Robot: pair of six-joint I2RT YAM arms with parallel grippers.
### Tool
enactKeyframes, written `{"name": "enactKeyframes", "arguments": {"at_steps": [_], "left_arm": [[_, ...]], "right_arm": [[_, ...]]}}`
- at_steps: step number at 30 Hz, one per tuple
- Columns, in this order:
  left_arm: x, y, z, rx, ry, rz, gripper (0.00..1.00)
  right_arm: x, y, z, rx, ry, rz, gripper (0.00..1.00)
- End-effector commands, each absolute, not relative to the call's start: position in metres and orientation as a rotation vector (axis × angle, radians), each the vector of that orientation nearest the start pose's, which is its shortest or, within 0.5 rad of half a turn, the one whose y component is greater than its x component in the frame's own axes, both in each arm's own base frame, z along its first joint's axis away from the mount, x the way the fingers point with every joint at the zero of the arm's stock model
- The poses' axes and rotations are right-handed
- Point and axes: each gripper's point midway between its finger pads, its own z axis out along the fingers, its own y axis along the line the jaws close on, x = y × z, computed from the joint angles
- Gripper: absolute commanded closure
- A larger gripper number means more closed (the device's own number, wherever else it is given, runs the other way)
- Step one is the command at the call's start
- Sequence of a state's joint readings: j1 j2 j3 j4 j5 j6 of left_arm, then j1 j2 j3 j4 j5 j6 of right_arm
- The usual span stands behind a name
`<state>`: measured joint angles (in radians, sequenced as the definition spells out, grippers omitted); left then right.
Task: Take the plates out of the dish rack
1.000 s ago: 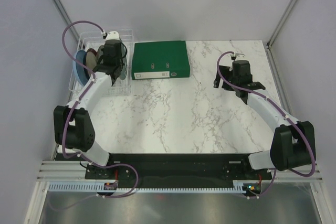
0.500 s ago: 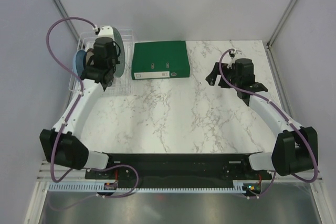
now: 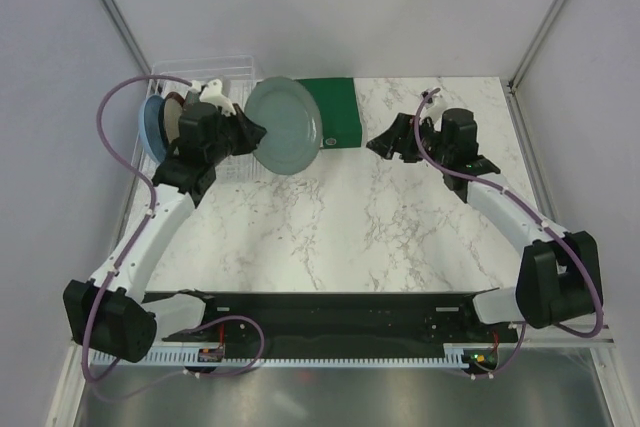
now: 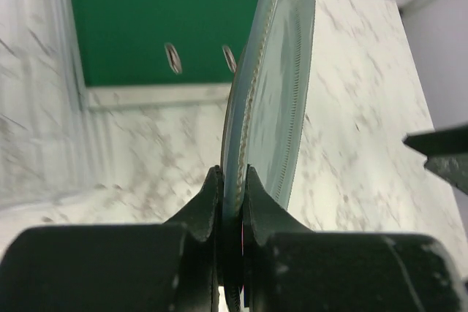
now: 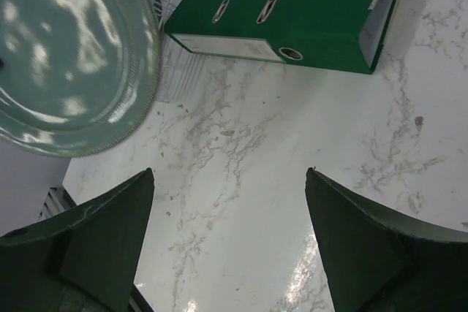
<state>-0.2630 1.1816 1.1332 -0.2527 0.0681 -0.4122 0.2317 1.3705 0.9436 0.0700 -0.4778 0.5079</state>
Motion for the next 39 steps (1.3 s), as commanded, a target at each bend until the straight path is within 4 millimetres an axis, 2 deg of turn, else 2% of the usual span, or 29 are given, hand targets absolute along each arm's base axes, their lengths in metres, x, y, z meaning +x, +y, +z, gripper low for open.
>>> {"name": "enactKeyframes", "arguments": {"at_steps": [1, 2, 4, 8, 12, 13, 19, 22, 25, 26, 27, 28, 30, 31, 32, 33, 34, 35, 37, 39], "left_arm": [[0.363, -0.185, 0.339, -0.085, 1.731, -0.922, 0.98], [0.36, -0.194, 0.345, -0.069, 1.702, -0.96, 0.98], [0.358, -0.202, 0.341, -0.076, 1.706, -1.004, 0.98], [0.348, -0.222, 0.347, -0.042, 1.685, -1.097, 0.98], [0.345, -0.232, 0.353, -0.027, 1.653, -1.15, 0.98], [0.345, -0.234, 0.349, -0.036, 1.657, -1.172, 0.98], [0.346, -0.247, 0.331, -0.038, 1.696, -1.22, 0.98], [0.345, -0.252, 0.325, -0.043, 1.695, -1.245, 0.98], [0.345, -0.254, 0.322, -0.046, 1.704, -1.248, 0.98], [0.344, -0.255, 0.32, -0.041, 1.71, -1.25, 0.98], [0.344, -0.255, 0.318, -0.041, 1.714, -1.246, 0.98], [0.344, -0.255, 0.318, -0.035, 1.713, -1.242, 0.98], [0.346, -0.252, 0.311, -0.049, 1.736, -1.214, 0.98], [0.347, -0.251, 0.309, -0.035, 1.741, -1.186, 0.91], [0.349, -0.248, 0.3, -0.045, 1.777, -1.151, 0.82], [0.351, -0.246, 0.3, -0.028, 1.777, -1.119, 0.75], [0.352, -0.244, 0.298, -0.026, 1.789, -1.095, 0.6], [0.356, -0.241, 0.294, -0.031, 1.801, -1.058, 0.49], [0.361, -0.234, 0.287, -0.03, 1.836, -0.981, 0.26], [0.37, -0.225, 0.283, -0.053, 1.849, -0.894, 0.2]], "right_arm": [[0.379, 0.214, 0.237, -0.114, 1.904, 1.075, 0.09], [0.381, 0.217, 0.234, -0.113, 1.902, 1.083, 0.08], [0.382, 0.222, 0.227, -0.111, 1.916, 1.097, 0.08], [0.389, 0.231, 0.204, -0.101, 1.955, 1.134, 0.09], [0.386, 0.246, 0.196, -0.111, 1.945, 1.23, 0.11], [0.386, 0.248, 0.194, -0.112, 1.946, 1.24, 0.11], [0.383, 0.259, 0.201, -0.158, 1.897, 1.307, 0.14], [0.379, 0.264, 0.207, -0.172, 1.866, 1.369, 0.21], [0.378, 0.263, 0.206, -0.176, 1.864, 1.366, 0.47], [0.378, 0.262, 0.206, -0.18, 1.862, 1.361, 0.75], [0.378, 0.263, 0.205, -0.18, 1.867, 1.359, 0.96], [0.379, 0.262, 0.207, -0.172, 1.865, 1.346, 1.0], [0.382, 0.258, 0.208, -0.167, 1.867, 1.301, 1.0], [0.381, 0.252, 0.208, -0.167, 1.888, 1.246, 1.0], [0.391, 0.242, 0.21, -0.127, 1.882, 1.153, 1.0], [0.392, 0.237, 0.213, -0.114, 1.882, 1.108, 1.0], [0.39, 0.23, 0.221, -0.128, 1.876, 1.046, 1.0], [0.399, 0.219, 0.224, -0.079, 1.872, 0.957, 1.0], [0.401, 0.204, 0.233, -0.046, 1.879, 0.873, 1.0], [0.41, 0.183, 0.247, 0.015, 1.842, 0.802, 1.0]]}}
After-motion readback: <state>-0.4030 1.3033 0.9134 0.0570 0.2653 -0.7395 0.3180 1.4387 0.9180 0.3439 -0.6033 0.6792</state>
